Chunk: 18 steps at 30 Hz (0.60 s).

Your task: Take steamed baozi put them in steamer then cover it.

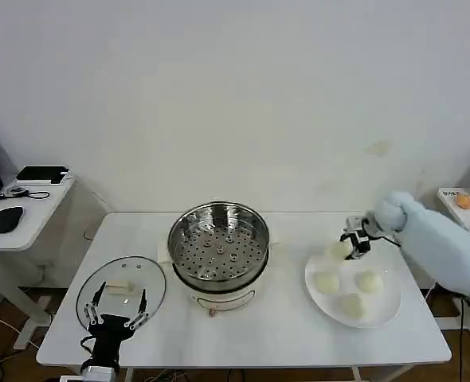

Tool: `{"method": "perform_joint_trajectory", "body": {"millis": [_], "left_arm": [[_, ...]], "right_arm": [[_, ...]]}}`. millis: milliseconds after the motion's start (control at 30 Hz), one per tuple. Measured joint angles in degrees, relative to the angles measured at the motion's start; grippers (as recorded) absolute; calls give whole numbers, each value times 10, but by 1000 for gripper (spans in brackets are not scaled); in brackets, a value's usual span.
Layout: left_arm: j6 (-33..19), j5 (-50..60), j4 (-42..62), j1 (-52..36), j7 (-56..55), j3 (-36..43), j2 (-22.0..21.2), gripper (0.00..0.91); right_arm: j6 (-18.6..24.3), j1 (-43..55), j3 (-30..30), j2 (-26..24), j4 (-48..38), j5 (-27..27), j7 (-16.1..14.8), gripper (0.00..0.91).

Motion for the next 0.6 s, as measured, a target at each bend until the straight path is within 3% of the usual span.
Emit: {"method": "perform_joint_trajectory", "body": {"millis": [300, 600], "left_arm": [[1, -4, 0, -2, 0, -6, 4, 907], [0, -9, 2, -1, 0, -17, 8, 907]], "right_arm": [[-8, 123, -77, 10, 52, 75, 2, 645], [-10, 218, -147, 88, 63, 141, 9, 645]]}}
